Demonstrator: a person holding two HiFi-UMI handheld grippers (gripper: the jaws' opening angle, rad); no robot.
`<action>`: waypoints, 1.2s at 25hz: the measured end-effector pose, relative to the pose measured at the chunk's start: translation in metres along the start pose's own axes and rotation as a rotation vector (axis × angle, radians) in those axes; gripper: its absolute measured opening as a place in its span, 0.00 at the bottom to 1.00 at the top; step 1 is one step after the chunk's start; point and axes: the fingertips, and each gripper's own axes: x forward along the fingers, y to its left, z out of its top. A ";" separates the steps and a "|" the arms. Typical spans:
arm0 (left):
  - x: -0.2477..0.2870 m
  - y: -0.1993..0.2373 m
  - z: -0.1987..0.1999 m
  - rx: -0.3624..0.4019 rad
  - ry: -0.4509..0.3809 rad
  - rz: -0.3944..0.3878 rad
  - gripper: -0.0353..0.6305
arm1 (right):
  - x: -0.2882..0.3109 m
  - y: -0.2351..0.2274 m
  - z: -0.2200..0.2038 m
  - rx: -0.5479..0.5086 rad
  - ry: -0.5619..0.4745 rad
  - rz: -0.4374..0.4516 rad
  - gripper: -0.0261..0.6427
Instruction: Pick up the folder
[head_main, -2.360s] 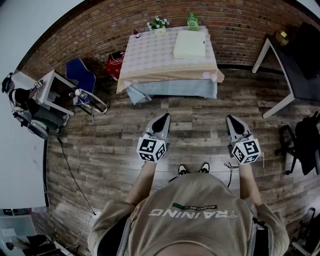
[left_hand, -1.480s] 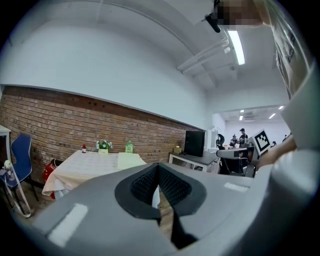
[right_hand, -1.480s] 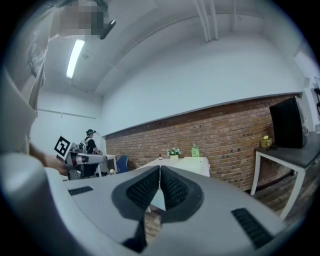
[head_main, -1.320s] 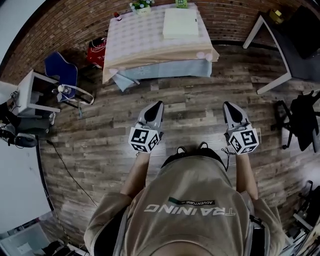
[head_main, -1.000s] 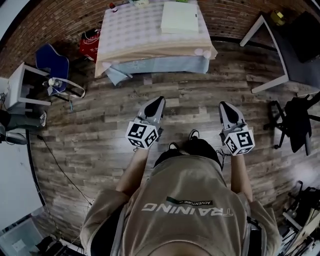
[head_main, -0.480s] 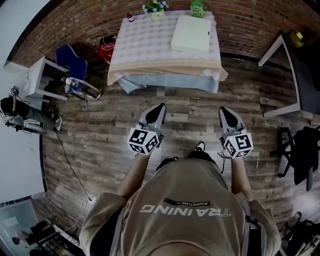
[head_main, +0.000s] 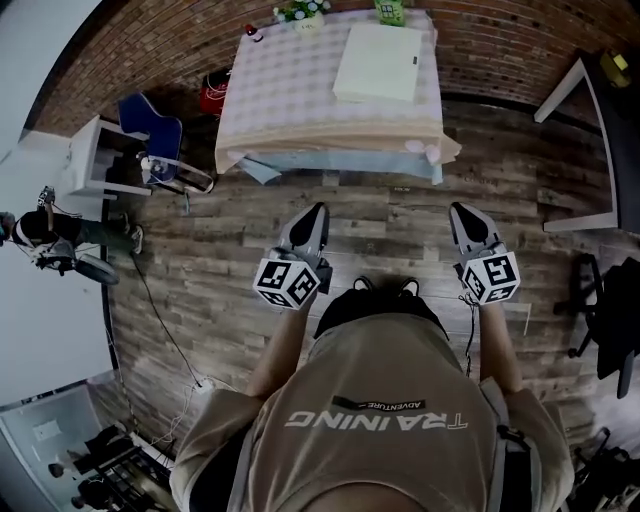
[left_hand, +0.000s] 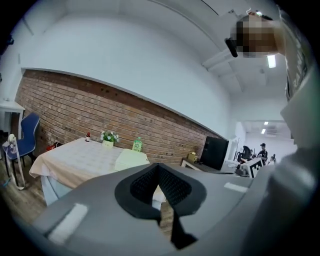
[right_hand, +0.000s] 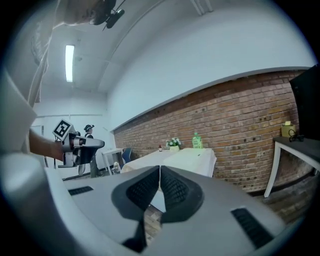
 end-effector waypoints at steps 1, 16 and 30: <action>0.005 0.001 -0.001 -0.006 0.004 -0.002 0.06 | 0.003 -0.003 -0.002 0.007 0.003 0.001 0.06; 0.103 0.073 0.056 0.053 -0.030 -0.089 0.06 | 0.072 -0.027 0.052 -0.027 -0.010 -0.134 0.06; 0.169 0.155 0.069 0.064 0.017 -0.255 0.06 | 0.190 -0.024 0.079 -0.068 0.025 -0.199 0.06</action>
